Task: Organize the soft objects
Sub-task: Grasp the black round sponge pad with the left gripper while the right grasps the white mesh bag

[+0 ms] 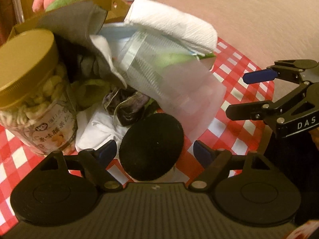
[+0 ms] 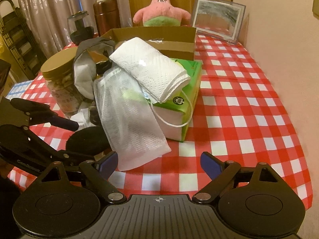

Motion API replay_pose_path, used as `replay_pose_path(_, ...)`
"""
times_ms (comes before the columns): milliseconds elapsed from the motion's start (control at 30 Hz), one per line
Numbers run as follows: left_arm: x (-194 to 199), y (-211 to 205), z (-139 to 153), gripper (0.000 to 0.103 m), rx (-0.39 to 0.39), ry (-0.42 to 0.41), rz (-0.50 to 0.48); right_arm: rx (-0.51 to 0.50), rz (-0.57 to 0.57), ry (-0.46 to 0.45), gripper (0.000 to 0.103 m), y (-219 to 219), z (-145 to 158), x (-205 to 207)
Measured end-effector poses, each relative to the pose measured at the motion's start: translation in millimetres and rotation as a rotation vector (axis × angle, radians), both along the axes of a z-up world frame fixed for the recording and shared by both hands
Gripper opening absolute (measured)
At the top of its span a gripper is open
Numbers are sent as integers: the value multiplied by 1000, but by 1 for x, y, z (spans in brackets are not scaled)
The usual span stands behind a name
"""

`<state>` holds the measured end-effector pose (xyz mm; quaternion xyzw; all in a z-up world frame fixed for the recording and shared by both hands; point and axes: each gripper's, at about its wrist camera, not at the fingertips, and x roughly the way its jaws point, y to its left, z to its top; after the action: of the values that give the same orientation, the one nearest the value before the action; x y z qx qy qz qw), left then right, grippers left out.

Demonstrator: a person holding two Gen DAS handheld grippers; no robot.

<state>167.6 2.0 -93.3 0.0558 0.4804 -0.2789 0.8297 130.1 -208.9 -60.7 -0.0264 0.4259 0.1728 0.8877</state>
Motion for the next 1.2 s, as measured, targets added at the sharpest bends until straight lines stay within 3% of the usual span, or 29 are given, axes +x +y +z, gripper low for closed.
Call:
replay_pose_path(67,4,2,-3,69,-19,24,8,1,-1,5,90,1,-3,3)
replay_pose_path(367,9,9,-5,65,-26,45,10,-6,11,18,90,7,-15,10)
replay_pose_path(633,-8,23,25,65,-20,1,48,-10,54,-14,89,18,-14,12)
replay_pose_path(900,-21,42,52,65,-19,-52,145,-56,120,-54,84,45,-22,21)
replay_pose_path(1000,-26,48,55,65,-34,-52,176,-64,139,-54,62,56,-28,28)
replay_pose_path(1067,-31,54,58,65,-39,-51,195,-80,149,-53,40,63,-31,31)
replay_pose_path(1200,-37,58,62,65,-55,-56,223,-103,154,-70,16,67,-28,28)
